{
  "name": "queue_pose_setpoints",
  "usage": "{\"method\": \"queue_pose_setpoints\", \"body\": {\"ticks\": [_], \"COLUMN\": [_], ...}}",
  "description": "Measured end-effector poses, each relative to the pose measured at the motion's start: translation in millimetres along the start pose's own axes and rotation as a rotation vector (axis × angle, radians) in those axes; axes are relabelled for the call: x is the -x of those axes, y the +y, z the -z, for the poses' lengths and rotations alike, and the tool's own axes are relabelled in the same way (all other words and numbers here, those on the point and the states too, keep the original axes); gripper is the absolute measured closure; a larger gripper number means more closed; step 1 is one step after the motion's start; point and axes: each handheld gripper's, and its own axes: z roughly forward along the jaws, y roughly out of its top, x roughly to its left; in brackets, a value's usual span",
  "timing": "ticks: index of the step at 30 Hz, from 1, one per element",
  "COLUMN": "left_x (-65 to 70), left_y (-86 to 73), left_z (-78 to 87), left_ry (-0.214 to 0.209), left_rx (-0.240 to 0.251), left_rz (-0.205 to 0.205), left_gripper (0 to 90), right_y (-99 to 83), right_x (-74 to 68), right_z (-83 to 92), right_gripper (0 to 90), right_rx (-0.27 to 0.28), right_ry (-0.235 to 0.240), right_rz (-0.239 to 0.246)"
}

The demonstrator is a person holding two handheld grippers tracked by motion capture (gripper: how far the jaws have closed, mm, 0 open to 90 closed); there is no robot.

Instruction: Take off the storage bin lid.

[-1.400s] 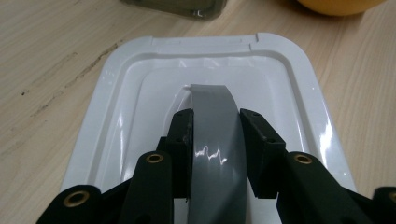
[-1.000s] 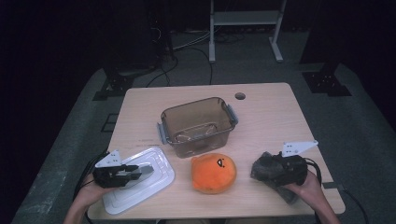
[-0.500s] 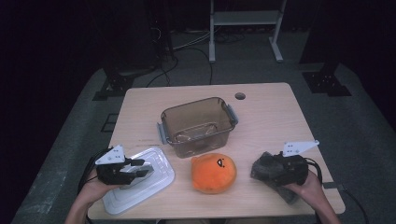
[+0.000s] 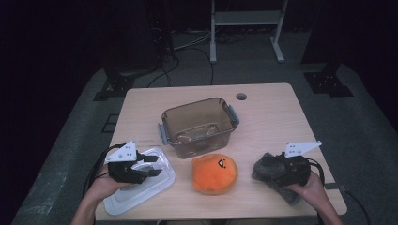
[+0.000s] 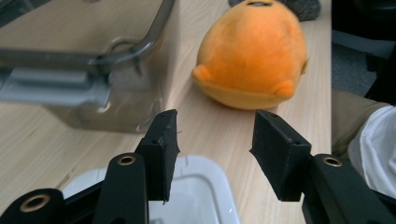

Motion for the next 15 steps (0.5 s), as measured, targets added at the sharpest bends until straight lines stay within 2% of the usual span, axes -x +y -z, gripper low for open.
{"method": "queue_pose_setpoints", "body": {"ticks": [6, 15], "left_x": [4.9, 12.4], "left_y": [16.3, 39.2], "left_z": [-9.5, -30.7], "left_ry": [-0.030, -0.077], "left_rx": [0.003, 0.033], "left_rz": [-0.029, -0.057], "left_gripper": [47.8, 45.1], "right_y": [-0.3, -0.2], "right_x": [0.1, -0.3], "right_z": [-0.2, 1.3], "right_gripper": [27.0, 26.9], "right_rx": [-0.002, 0.002], "right_ry": [-0.001, -0.002], "right_rz": [-0.003, 0.000]}}
